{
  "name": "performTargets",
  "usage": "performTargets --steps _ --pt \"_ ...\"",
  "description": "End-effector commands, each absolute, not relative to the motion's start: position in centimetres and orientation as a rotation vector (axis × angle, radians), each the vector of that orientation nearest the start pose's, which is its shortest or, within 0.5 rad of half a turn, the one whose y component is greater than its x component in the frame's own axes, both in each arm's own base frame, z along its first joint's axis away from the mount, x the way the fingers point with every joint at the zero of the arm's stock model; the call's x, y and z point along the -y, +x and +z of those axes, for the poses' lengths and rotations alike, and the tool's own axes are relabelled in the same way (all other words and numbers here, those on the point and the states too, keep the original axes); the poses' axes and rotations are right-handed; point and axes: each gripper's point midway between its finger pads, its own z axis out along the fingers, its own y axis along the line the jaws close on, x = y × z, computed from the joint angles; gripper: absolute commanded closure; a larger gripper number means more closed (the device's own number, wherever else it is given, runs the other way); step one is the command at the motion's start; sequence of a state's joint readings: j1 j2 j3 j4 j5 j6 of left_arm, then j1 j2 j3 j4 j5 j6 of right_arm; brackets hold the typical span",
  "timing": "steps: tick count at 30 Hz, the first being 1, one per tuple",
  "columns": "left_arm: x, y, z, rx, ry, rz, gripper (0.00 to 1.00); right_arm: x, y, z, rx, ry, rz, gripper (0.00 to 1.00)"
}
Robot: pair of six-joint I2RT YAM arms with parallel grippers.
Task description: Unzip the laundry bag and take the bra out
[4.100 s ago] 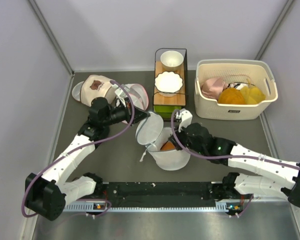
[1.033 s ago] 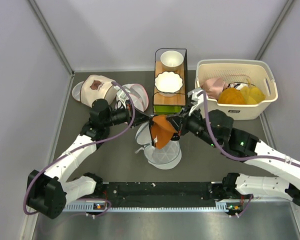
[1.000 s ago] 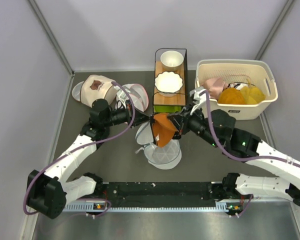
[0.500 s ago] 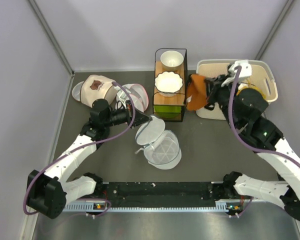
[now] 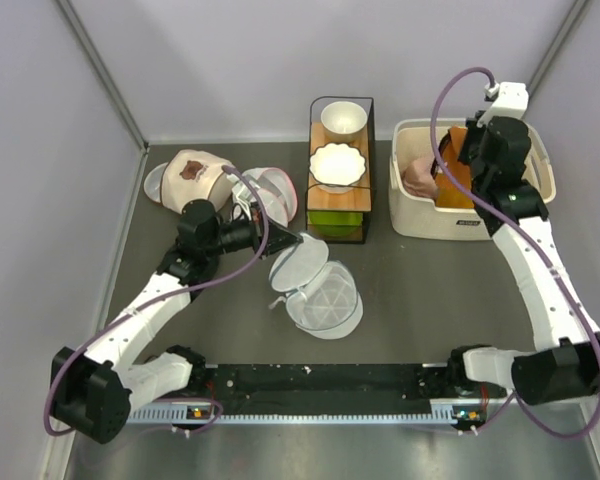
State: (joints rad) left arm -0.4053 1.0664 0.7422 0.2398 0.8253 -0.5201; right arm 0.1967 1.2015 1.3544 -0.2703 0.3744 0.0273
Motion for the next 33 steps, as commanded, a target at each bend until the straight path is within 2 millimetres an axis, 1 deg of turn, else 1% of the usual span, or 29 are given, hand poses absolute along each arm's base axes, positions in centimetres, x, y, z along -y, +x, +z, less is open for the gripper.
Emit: performTargets --steps 1,2,3,4,5,6,7,9,10,11,13,14,15,16,17,19,20,22,23,24,26,28,29,31,32,33 --pt "25.3 23.1 29.0 -1.653 0.62 -1.322 1.0 1.1 42.7 37.1 -1.713 0.176 -0.121 0.69" --pt "25.3 23.0 29.0 -1.657 0.621 -1.321 1.0 1.1 43.1 36.3 -1.753 0.186 -0.105 0.46" --pt "25.2 23.0 28.9 -1.66 0.621 -1.32 1.0 0.9 43.7 35.3 -1.829 0.174 -0.104 0.32" --pt "25.2 23.0 28.9 -1.659 0.624 -1.312 1.0 0.8 43.8 35.3 -1.843 0.17 -0.1 0.1" --pt "25.1 23.0 28.9 -1.665 0.622 -1.308 1.0 0.5 43.9 35.4 -1.847 0.172 -0.077 0.06" --pt "25.1 23.0 29.0 -1.665 0.62 -1.303 1.0 0.2 43.7 35.3 -1.851 0.17 -0.056 0.04" --pt "25.0 23.0 29.0 -1.662 0.618 -1.295 1.0 0.0 43.3 35.7 -1.837 0.177 -0.04 0.02" --pt "24.9 23.0 28.9 -1.667 0.613 -1.285 1.0 -0.1 42.8 35.5 -1.84 0.195 -0.019 0.01" --pt "24.8 23.1 29.0 -1.665 0.613 -1.278 1.0 -0.2 42.2 36.0 -1.825 0.195 -0.005 0.01" --pt "24.8 23.0 28.8 -1.674 0.612 -1.275 1.0 -0.6 42.0 35.5 -1.834 0.202 0.021 0.01" --pt "24.6 23.1 28.9 -1.677 0.608 -1.265 1.0 -2.0 41.4 35.5 -1.834 0.169 0.105 0.01" --pt "24.5 23.2 29.0 -1.674 0.605 -1.253 1.0 -2.4 41.3 34.7 -1.854 0.152 0.127 0.01" --pt "24.5 23.2 29.0 -1.675 0.605 -1.248 1.0 -3.1 41.0 34.5 -1.863 0.128 0.166 0.01" --pt "24.4 23.3 29.1 -1.669 0.608 -1.235 1.0 -3.1 40.8 34.0 -1.872 0.135 0.173 0.01" --pt "24.3 23.4 29.3 -1.667 0.605 -1.224 1.0 -3.2 40.1 33.5 -1.881 0.138 0.175 0.01" --pt "24.2 23.5 29.5 -1.663 0.614 -1.211 1.0 -3.1 39.5 33.1 -1.883 0.149 0.181 0.01" --pt "24.2 23.6 29.6 -1.663 0.612 -1.208 1.0 -3.1 38.9 32.7 -1.888 0.153 0.183 0.01" --pt "24.3 23.5 30.0 -1.655 0.616 -1.214 1.0 -2.9 38.1 32.6 -1.888 0.166 0.179 0.01" --pt "24.4 23.6 30.0 -1.656 0.616 -1.219 1.0 -2.8 37.8 32.1 -1.896 0.173 0.176 0.01" --pt "24.3 23.8 30.0 -1.662 0.609 -1.216 1.0 -2.8 37.0 32.4 -1.893 0.175 0.176 0.01" --pt "24.4 23.8 30.0 -1.665 0.607 -1.219 1.0 -3.0 36.2 31.8 -1.91 0.175 0.195 0.01" --pt "24.3 23.8 30.2 -1.664 0.605 -1.217 1.0 -3.9 34.8 31.7 -1.916 0.154 0.252 0.01" --pt "24.2 23.8 30.0 -1.678 0.598 -1.21 1.0 -4.0 34.3 30.7 -1.937 0.159 0.261 0.01" --pt "23.6 24.2 30.4 -1.671 0.591 -1.157 1.0 -4.0 33.1 30.7 -1.933 0.165 0.268 0.01" --pt "23.3 24.2 30.2 -1.689 0.58 -1.137 1.0 -3.8 32.7 30.1 -1.944 0.174 0.261 0.01" --pt "22.8 24.3 30.2 -1.697 0.567 -1.106 1.0 -3.7 32.3 30.0 -1.944 0.176 0.258 0.01"
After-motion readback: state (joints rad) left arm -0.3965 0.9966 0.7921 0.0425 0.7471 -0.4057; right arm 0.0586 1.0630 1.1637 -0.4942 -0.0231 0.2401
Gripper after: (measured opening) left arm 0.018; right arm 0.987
